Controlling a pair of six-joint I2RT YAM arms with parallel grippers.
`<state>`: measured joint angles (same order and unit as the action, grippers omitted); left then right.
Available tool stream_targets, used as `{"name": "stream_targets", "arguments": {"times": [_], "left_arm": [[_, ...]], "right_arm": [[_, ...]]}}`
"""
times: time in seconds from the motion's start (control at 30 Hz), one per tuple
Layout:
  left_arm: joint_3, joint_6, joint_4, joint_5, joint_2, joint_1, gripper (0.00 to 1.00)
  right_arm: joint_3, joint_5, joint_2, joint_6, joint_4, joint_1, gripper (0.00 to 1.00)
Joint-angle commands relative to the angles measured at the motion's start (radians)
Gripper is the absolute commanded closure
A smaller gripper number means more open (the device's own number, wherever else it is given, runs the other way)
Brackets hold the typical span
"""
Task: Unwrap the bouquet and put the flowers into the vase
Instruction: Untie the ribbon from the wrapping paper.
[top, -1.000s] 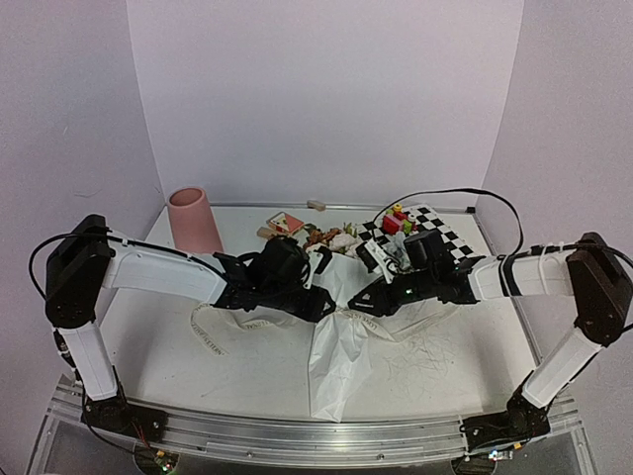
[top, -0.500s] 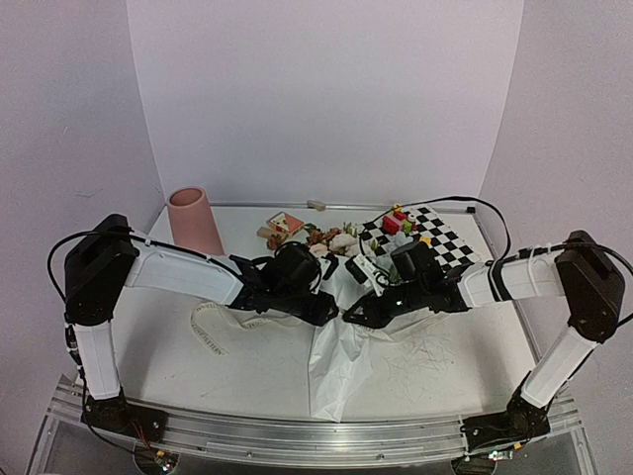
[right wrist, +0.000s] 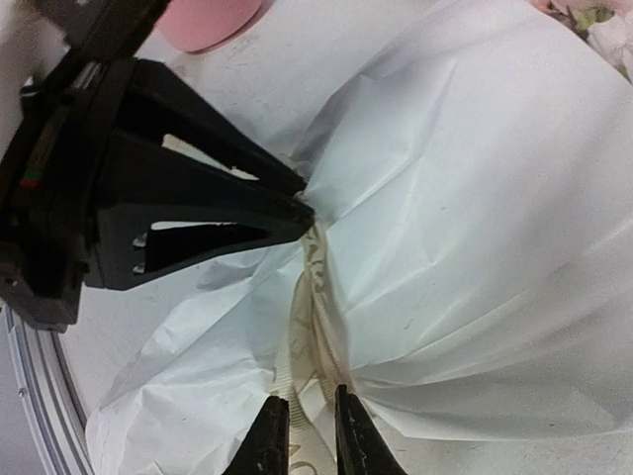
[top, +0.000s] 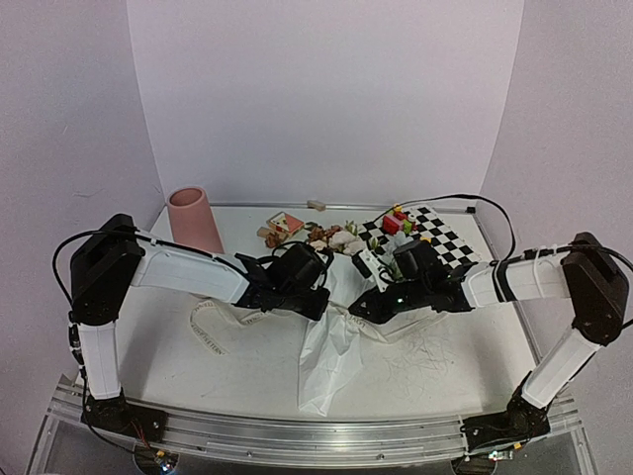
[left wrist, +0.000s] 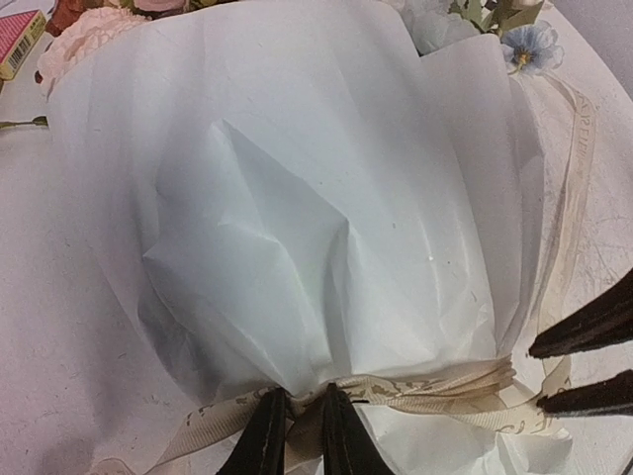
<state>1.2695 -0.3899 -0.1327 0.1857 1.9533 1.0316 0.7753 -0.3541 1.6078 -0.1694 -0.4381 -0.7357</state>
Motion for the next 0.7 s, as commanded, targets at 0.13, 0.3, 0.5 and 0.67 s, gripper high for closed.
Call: {"name": "stream_targets", "arguments": {"times": [0.13, 0.3, 0.5, 0.67], "left_arm": [[0.017, 0.007, -0.016, 0.000, -0.070, 0.009, 0.91], [0.003, -0.001, -0.015, -0.012, -0.099, 0.010, 0.96], [0.003, -0.004, -0.014, -0.032, -0.118, 0.010, 0.99], [0.007, -0.010, -0.015, -0.045, -0.128, 0.010, 0.99]], "right_arm": [[0.101, 0.091, 0.034, -0.032, 0.030, -0.004, 0.81], [0.140, 0.045, 0.084, -0.014, 0.050, -0.004, 0.80], [0.126, -0.022, 0.112, 0.001, 0.053, -0.008, 0.78], [0.109, -0.043, 0.123, 0.003, 0.053, -0.021, 0.78]]}}
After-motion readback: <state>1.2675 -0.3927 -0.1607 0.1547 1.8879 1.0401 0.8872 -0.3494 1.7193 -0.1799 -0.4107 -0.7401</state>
